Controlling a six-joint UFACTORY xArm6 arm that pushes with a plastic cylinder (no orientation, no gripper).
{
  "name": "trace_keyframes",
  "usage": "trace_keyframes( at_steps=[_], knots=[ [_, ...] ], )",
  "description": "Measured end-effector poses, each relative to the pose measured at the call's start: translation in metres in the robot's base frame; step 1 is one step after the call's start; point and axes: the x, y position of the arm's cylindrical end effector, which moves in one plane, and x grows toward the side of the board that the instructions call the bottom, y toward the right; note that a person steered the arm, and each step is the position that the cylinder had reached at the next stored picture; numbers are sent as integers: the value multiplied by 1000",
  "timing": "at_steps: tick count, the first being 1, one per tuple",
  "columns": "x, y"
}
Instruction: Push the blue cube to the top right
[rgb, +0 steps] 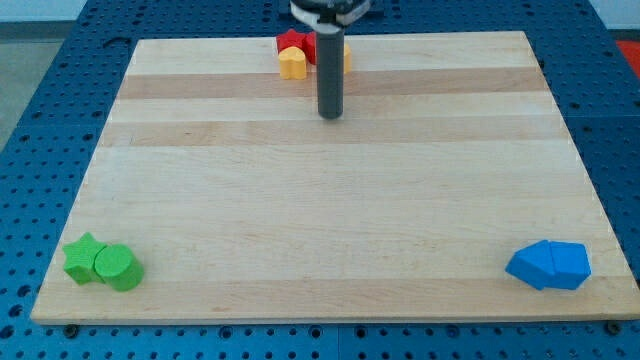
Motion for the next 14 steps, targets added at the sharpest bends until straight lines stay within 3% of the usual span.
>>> trace_keyframes(
  at_steps=[2,3,4,7,11,14],
  knots=[
    [144,-3],
    [211,29],
    [242,61],
    [243,76],
    [242,217],
    [203,242]
  ],
)
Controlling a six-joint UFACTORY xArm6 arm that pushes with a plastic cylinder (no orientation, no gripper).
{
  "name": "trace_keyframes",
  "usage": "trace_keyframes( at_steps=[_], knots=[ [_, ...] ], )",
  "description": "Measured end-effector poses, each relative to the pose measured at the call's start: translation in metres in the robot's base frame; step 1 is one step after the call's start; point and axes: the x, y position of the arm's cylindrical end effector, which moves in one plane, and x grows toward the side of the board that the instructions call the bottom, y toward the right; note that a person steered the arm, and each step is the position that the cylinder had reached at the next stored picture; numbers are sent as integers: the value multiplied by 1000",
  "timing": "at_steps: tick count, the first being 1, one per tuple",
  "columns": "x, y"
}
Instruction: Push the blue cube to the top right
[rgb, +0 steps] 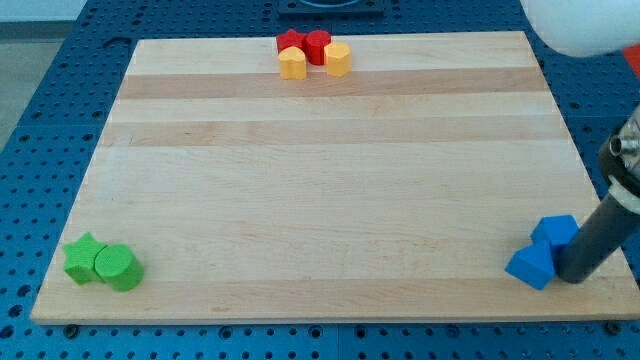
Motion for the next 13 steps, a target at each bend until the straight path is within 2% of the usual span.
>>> trace_keyframes(
  at_steps=[3,8,11,12,13],
  knots=[
    [-75,-16],
    [-231,-16],
    [-309,-16],
    [-324,-16],
    [-290,-16]
  ],
)
